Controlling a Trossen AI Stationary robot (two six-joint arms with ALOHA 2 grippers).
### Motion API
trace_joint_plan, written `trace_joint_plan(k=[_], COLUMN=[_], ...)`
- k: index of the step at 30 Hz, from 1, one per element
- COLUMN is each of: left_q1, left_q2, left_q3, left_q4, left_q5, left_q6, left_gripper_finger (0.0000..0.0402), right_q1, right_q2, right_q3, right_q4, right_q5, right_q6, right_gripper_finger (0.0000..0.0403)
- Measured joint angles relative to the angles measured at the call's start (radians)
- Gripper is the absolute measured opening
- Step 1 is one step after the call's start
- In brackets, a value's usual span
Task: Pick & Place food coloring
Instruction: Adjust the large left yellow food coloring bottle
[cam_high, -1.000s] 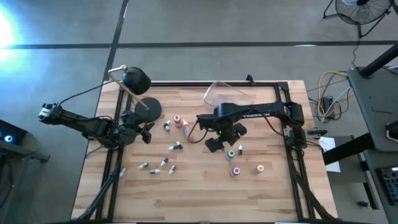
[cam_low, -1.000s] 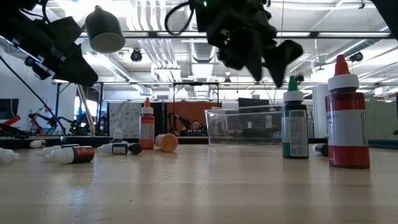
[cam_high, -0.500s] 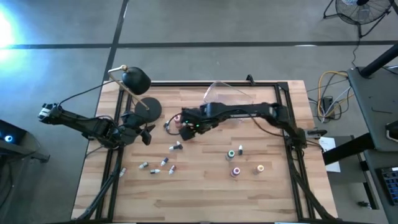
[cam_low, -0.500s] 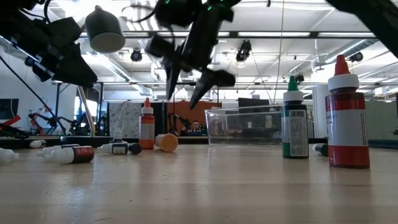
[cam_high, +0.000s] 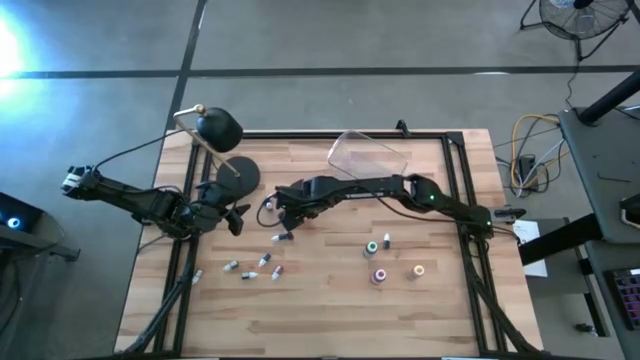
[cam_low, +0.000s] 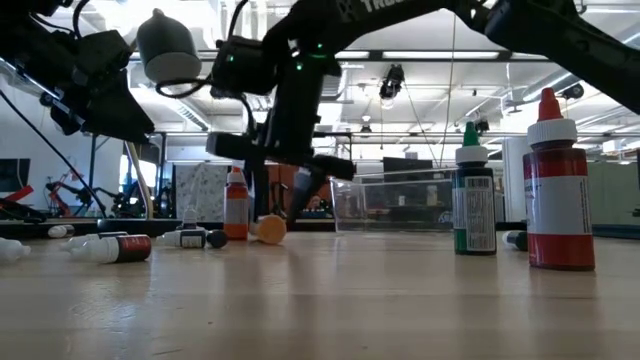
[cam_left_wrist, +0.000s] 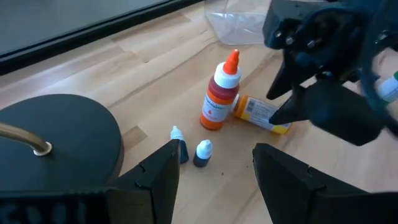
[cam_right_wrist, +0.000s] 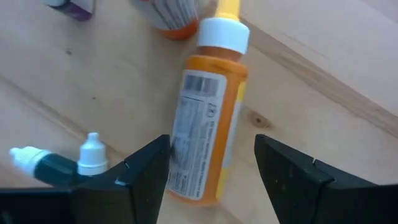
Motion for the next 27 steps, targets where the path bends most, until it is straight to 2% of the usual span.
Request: trace_joint_plan(k=[5,8,17,21,24,27], left_q1=[0.000,0.000,0.000,0.000,0.000,0.000], left_q2=[0.000,0.000,0.000,0.000,0.000,0.000], left_q3=[0.000,0.000,0.000,0.000,0.000,0.000], left_q4=[0.000,0.000,0.000,0.000,-0.001,-0.001], left_q5=[0.000,0.000,-0.001,-0.001,-0.002,-0.002], left_q6=[0.008,0.008,0.010,0.011,0.012,0.015], left_gripper_finger=[0.0177,0.0177,0.0177,0.0177,0.0177,0.0177], right_q1=[0.001,0.008,0.057,0.087,0.103,0.100], right_q2=[0.004,0.004,-0.009,-0.045,-0.084,-0.123], right_q3=[-0.031,-0.046,-0.052,-0.050,-0.050,-0.050], right_q4=[-0.012,-0.052,-0.130,-0.197,-0.228,-0.191], right_q5=[-0.012,-0.038,-0.121,-0.100,-0.044,-0.034], right_q6=[-0.023,-0.027,-0.057,-0.041,-0.047,-0.075], right_gripper_finger=[0.0224,0.0207,0.0084,0.0040,0.0036,0.0052])
